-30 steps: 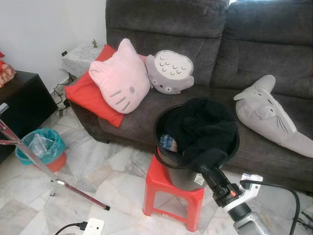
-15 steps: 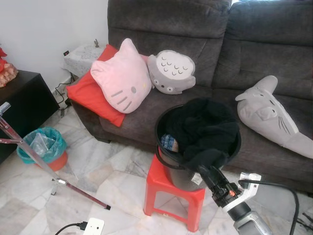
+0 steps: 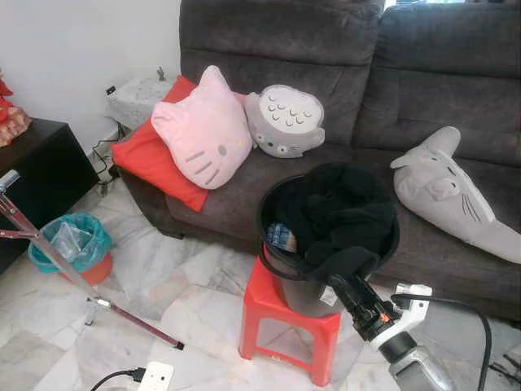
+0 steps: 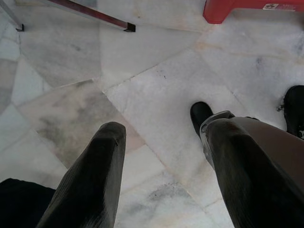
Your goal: Hang hanger
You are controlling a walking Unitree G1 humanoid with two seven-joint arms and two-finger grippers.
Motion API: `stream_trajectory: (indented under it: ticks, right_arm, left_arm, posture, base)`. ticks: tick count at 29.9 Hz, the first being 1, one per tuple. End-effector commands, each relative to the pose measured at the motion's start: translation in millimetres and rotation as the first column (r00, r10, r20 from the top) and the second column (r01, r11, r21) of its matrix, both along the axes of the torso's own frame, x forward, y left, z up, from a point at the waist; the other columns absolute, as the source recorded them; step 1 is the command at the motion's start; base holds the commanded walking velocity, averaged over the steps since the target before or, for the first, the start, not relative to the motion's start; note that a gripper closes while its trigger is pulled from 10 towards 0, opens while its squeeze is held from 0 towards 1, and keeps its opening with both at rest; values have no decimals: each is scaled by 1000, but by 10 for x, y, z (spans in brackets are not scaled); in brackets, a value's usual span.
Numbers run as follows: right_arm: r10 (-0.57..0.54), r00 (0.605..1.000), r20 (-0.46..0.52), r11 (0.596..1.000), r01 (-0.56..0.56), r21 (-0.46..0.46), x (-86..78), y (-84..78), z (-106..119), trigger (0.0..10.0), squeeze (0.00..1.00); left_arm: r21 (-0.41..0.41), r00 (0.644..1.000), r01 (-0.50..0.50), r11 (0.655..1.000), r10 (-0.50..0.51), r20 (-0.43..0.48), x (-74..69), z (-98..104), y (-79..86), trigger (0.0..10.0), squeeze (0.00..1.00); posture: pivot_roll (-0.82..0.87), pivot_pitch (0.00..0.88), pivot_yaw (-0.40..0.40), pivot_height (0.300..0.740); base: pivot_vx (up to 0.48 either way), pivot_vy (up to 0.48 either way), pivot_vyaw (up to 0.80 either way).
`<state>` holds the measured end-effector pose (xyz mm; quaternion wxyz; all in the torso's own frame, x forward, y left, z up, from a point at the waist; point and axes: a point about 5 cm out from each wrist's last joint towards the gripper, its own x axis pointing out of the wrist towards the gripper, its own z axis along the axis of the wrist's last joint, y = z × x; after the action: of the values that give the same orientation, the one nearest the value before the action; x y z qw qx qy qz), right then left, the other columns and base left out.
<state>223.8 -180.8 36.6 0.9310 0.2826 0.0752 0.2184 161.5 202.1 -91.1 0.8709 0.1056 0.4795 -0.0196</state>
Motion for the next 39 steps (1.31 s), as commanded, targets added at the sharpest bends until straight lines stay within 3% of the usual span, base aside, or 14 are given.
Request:
stream_trajectory:
  ticks: [1,2,3,4,8,9,10,11,22,27,39]
  right_arm:
    - [19,999,37,1000,-19,18,35,24,69,10000,0]
    - [22,999,40,1000,-23,20,38,27,71,9333,0]
    - [23,999,43,999,-24,22,42,28,73,4157,0]
    - [24,999,44,999,-25,28,47,30,78,0,0]
    - [-20,999,42,1000,19,9,113,-4,82,0,0]
    - [-40,999,36,999,40,3,140,-19,77,1686,0]
    - [-47,998,34,999,47,-2,149,-23,74,1686,0]
    - [-84,996,25,996,84,-29,180,-45,54,10000,0]
    - [-258,965,-48,964,253,-87,278,-188,-48,10000,0]
    - [-92,996,-8,994,91,-65,139,-20,-24,10000,0]
    - [62,997,-39,995,-65,-75,-193,27,-77,10000,0]
  left_arm:
    - [12,1000,-6,1000,6,9,1,6,24,10000,0]
    - [11,1000,-5,1000,5,9,2,6,23,10000,0]
    - [10,1000,-5,1000,5,10,3,6,23,10000,0]
    - [7,1000,-5,1000,5,10,3,6,22,10000,0]
    - [6,1000,-6,1000,6,10,4,7,21,10000,0]
    - [2,1000,-7,1000,7,11,4,7,20,10000,0]
    - [1,1000,-7,1000,7,11,5,7,20,10000,0]
    - [0,1000,-6,1000,6,11,5,8,20,10000,0]
    - [-2,1000,-3,1000,3,13,9,10,21,10000,0]
    - [0,1000,-5,1000,5,16,13,13,24,10000,0]
    - [4,1000,-2,1000,2,23,25,18,19,10000,0]
  posture:
    - [-67,0,63,740]
    - [-66,0,63,740]
    - [-66,0,63,740]
    - [-67,0,64,740]
    - [-66,0,64,740]
    - [-65,0,64,740]
    - [-66,0,65,740]
    - [-66,0,65,740]
    - [-61,0,68,740]
    - [-67,0,70,740]
    - [-78,0,71,740]
  base:
    - [0,0,0]
    - [0,0,0]
    - [0,0,0]
    - [0,0,0]
    - [0,0,0]
    - [0,0,0]
    - [0,0,0]
    - [0,0,0]
    - [0,0,0]
    - [0,0,0]
    - [0,0,0]
